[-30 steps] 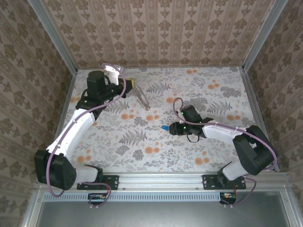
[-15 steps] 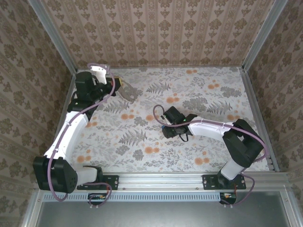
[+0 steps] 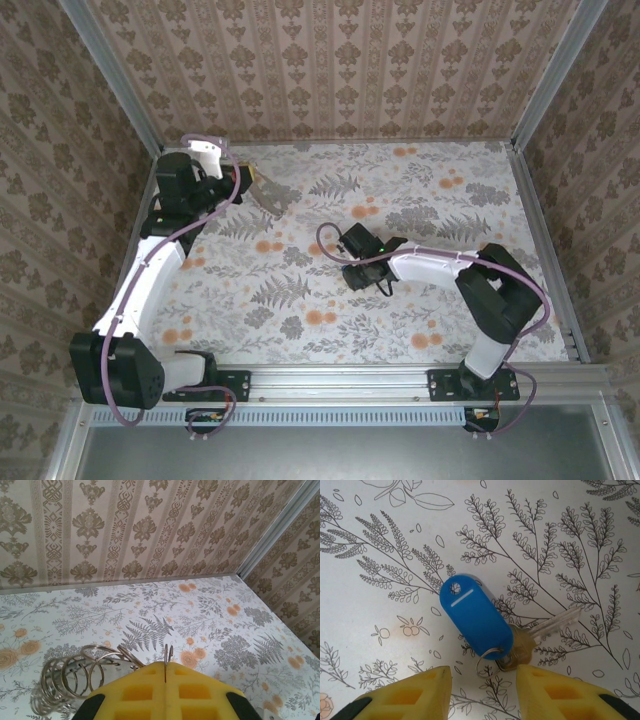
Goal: Put the keys on the keyring
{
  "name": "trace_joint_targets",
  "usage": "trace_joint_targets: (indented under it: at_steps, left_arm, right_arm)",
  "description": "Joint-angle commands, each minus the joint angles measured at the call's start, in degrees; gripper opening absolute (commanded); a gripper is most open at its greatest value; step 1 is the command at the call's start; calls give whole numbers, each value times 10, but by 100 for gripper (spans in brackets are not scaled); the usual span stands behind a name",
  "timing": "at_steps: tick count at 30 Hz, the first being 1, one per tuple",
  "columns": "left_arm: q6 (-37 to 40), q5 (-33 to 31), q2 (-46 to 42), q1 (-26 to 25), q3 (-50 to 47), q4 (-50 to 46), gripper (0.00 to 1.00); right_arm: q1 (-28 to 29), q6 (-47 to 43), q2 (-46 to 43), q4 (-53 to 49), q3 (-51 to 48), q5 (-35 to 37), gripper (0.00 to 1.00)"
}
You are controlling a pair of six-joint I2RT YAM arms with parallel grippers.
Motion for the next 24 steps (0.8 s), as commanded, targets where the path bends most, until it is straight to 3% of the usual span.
trace_joint_targets:
  at_steps: [1,17,24]
  left_arm:
    - [-12,13,-19,7,-2,28,0]
    - [-20,19,-13,9,-3,39,0]
    - [-24,21,-11,9,-3,42,0]
  right_arm:
    - [5,-12,15,-21,18,20,40]
    - [4,-24,46,-18,21,39,34]
    - [5,-26,45,-20,22,44,20]
